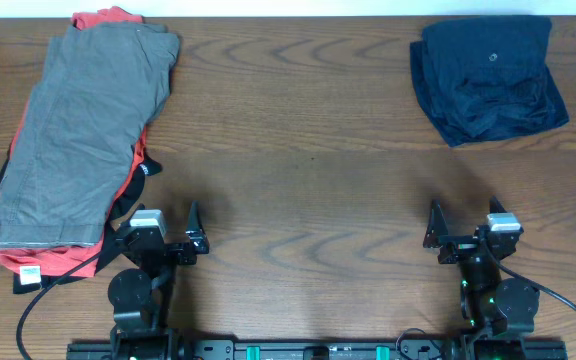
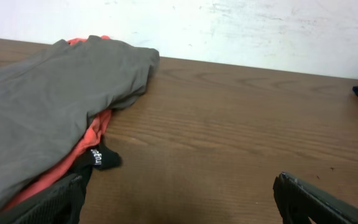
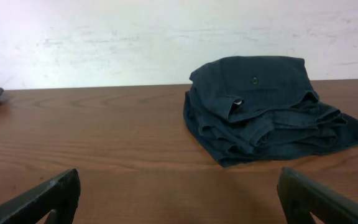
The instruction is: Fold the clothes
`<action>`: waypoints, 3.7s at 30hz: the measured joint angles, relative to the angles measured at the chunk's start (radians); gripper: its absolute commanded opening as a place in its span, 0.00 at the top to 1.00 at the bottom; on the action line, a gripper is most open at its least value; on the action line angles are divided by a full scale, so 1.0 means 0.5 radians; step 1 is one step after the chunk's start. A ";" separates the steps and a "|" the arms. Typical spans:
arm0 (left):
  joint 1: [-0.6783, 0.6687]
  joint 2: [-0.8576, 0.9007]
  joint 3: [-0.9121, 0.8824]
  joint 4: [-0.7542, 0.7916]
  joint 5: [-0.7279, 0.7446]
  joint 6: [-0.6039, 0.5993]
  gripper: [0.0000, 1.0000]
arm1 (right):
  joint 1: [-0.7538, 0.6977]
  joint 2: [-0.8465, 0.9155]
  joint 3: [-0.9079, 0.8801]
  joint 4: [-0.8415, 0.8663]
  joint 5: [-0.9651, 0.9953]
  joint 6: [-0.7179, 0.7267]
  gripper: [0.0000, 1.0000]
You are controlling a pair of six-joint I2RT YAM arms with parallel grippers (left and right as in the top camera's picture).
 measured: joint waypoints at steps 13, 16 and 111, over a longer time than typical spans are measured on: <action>0.000 0.000 0.001 0.000 0.000 0.000 0.02 | 0.000 0.000 0.000 0.000 0.001 0.000 0.01; 0.000 0.000 0.000 0.000 0.000 0.000 0.02 | 0.000 0.000 0.000 0.000 0.001 0.000 0.01; 0.719 2.394 2.284 -0.767 0.007 0.410 0.02 | 0.000 2.976 2.396 -0.810 -0.990 -0.243 0.01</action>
